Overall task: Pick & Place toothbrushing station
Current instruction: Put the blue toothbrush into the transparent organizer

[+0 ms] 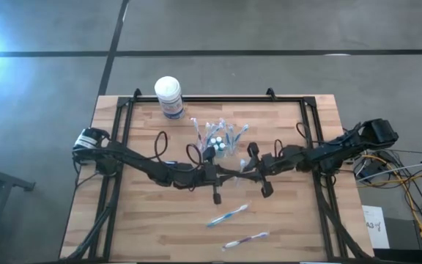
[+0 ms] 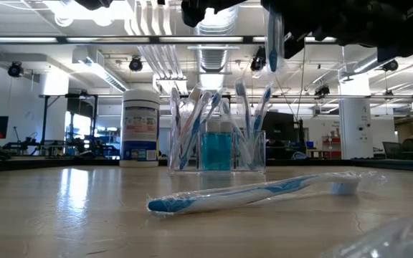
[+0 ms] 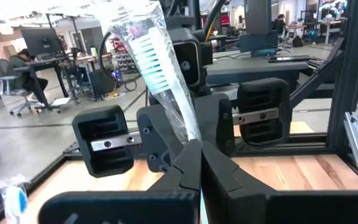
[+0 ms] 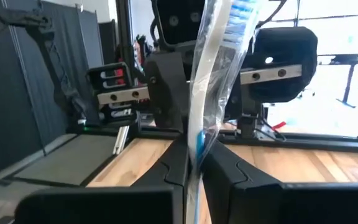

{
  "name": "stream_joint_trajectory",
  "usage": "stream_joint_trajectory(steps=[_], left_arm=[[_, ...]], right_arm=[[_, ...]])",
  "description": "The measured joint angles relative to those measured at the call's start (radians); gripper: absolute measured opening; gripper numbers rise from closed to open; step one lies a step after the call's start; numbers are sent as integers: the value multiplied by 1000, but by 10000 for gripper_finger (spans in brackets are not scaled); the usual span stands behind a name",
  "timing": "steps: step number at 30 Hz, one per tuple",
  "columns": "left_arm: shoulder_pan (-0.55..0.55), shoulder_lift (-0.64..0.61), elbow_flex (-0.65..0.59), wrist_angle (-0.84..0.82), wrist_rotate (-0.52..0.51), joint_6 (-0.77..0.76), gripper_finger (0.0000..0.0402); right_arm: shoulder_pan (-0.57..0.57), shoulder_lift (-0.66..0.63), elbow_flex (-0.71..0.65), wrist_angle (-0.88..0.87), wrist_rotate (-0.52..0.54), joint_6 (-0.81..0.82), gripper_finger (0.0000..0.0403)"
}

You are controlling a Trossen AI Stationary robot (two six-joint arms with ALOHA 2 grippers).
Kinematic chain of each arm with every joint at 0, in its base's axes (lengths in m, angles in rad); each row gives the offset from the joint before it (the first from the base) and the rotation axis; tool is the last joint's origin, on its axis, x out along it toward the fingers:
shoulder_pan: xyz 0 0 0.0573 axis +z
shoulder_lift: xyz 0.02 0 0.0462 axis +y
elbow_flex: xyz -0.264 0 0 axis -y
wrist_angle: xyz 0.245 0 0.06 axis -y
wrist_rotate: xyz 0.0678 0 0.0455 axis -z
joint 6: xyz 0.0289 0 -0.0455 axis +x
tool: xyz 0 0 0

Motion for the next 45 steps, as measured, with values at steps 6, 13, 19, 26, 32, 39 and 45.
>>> stream_joint_trajectory(steps=[6,13,19,26,32,39,45], left_arm=[[-11,-24,-4,-58,-1,-24,24],[-70,-220,-4,-390,2,-79,70],[-196,-374,-96,-516,-146,-125,59],[-311,-470,-374,-334,-229,-144,8],[-316,-472,-591,-39,-229,-241,7],[-333,-472,-695,147,-212,-259,13],[-341,-472,-681,153,-210,-255,8]], right_arm=[[-20,-14,16,-89,-27,-6,17],[-59,-54,-2,-124,-43,-38,17],[-158,-66,-5,-160,-46,-93,17],[-256,-35,2,-118,-17,-195,17],[-306,51,21,-105,53,-173,17],[-355,232,9,121,120,-95,17],[-364,363,6,237,171,-80,17]])
